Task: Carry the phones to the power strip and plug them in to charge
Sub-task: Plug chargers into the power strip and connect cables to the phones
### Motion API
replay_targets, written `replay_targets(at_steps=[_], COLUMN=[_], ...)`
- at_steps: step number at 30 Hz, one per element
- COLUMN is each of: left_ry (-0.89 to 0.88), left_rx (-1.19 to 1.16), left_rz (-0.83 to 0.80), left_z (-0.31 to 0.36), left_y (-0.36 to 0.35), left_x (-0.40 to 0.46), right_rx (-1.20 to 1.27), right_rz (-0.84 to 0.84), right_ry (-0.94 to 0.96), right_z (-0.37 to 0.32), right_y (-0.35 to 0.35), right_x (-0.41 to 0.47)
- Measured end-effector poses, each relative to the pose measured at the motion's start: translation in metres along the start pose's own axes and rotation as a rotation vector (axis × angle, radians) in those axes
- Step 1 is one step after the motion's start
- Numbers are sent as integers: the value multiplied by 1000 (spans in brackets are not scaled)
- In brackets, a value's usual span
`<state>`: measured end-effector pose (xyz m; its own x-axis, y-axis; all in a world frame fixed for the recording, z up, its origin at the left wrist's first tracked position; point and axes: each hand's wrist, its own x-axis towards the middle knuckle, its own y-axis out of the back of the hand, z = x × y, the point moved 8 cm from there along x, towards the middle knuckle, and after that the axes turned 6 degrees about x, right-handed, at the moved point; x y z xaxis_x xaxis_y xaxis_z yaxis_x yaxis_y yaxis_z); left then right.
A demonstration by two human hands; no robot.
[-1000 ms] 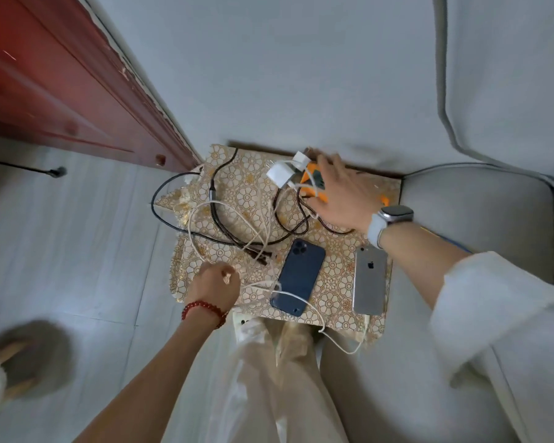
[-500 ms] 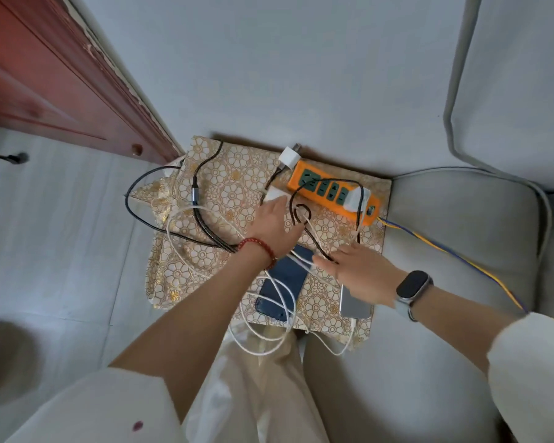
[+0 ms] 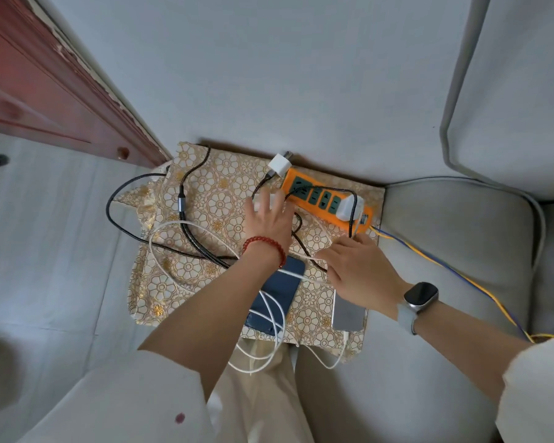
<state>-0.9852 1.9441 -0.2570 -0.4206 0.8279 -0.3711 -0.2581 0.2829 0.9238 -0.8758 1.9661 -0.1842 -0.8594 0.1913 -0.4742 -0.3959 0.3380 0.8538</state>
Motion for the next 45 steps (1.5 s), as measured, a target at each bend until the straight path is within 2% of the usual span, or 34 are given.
replay_targets(at_steps=[7, 11, 14, 17, 21, 23, 24, 25, 28, 29, 30, 32, 34, 36, 40, 43, 45], left_ry=[-101, -95, -20, -16, 17, 28, 24, 22, 37, 41, 38, 4, -79, -185, -160, -187, -208], left_rx=[-5, -143, -283, -311, -364, -375, -367, -371, -453, -481, -509, -637, -793, -813, -816, -637, -510], left_rz=[9, 53, 90, 102, 114, 75, 49, 32, 60, 98, 132, 82, -148, -250, -95, -47, -15], left_z=[-29, -43, -56, -57, -59, -59, -57, -56, -58, -60, -60, -52, -32, -15, -28, -34, -36], left_y=[-11, -6, -3, -4, -6, -8, -9, -9, 2, 9, 16, 21, 16, 18, 45, 65, 80], left_x=[-4, -4, -3, -5, -6, -5, -4, -5, -16, -23, -31, -50, -75, -99, -109, -104, -101], right_rx=[109, 175, 169, 235, 360, 373, 397, 451, 693, 789, 868, 961, 1033, 1044, 953, 1004, 1050], right_rz=[-68, -13, 158, 338, 615, 646, 577, 436, -165, -262, -279, -162, 7, 170, 497, 735, 821], right_ry=[-1, -24, 16, 16, -174, -100, -35, -3, -157, -187, -194, -193, -250, -285, -249, -326, -378], right_z=[18, 20, 8, 1, 9, -10, -27, -43, -70, -76, -78, -72, -53, -31, -3, 17, 24], right_y=[-26, -20, -6, 6, 28, 30, 24, 12, -42, -52, -56, -49, -32, -11, 39, 63, 70], right_x=[-6, -11, -15, -20, -34, -41, -40, -37, -24, -22, -19, -16, -19, -24, -39, -54, -58])
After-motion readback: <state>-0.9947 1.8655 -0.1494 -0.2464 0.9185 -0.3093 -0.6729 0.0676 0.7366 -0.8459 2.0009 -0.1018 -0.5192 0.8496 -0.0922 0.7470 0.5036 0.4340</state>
